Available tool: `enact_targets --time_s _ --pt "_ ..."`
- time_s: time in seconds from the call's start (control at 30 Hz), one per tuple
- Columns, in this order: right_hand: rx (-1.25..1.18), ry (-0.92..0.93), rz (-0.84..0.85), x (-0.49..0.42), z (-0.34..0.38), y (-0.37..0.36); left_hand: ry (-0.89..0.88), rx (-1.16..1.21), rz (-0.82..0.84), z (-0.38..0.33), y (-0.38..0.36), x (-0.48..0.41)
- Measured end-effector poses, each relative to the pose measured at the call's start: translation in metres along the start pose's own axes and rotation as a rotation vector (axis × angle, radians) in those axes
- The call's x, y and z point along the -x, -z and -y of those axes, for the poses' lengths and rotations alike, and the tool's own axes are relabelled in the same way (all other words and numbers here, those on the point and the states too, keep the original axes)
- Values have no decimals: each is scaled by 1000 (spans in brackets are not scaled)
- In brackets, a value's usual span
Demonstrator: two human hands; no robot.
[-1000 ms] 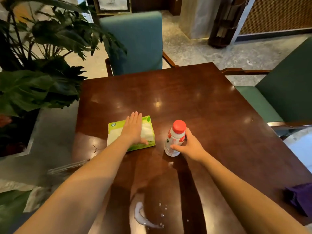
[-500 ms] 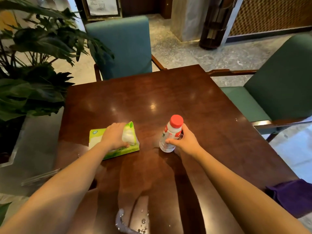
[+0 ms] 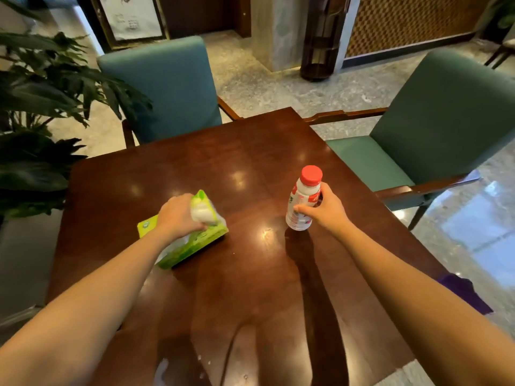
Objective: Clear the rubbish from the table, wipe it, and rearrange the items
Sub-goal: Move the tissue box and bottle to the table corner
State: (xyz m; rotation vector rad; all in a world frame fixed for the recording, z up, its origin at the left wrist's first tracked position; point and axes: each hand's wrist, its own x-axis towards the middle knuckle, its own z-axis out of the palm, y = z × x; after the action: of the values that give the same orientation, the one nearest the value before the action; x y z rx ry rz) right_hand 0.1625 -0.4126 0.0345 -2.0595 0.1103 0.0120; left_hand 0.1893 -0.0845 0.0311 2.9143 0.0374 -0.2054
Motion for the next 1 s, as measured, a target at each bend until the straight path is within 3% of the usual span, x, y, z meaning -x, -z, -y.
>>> enact_targets --time_s 0.6,0.8,1.0 --pt "-19 -145 -270 10 -97 138 -434 -19 52 -329 -59 -103" --pt "-87 -170 -342 16 -132 154 -493 -78 50 -386 -91 -109" --pt "-81 -156 -322 15 -140 151 -501 -27 29 -400 -112 -112"
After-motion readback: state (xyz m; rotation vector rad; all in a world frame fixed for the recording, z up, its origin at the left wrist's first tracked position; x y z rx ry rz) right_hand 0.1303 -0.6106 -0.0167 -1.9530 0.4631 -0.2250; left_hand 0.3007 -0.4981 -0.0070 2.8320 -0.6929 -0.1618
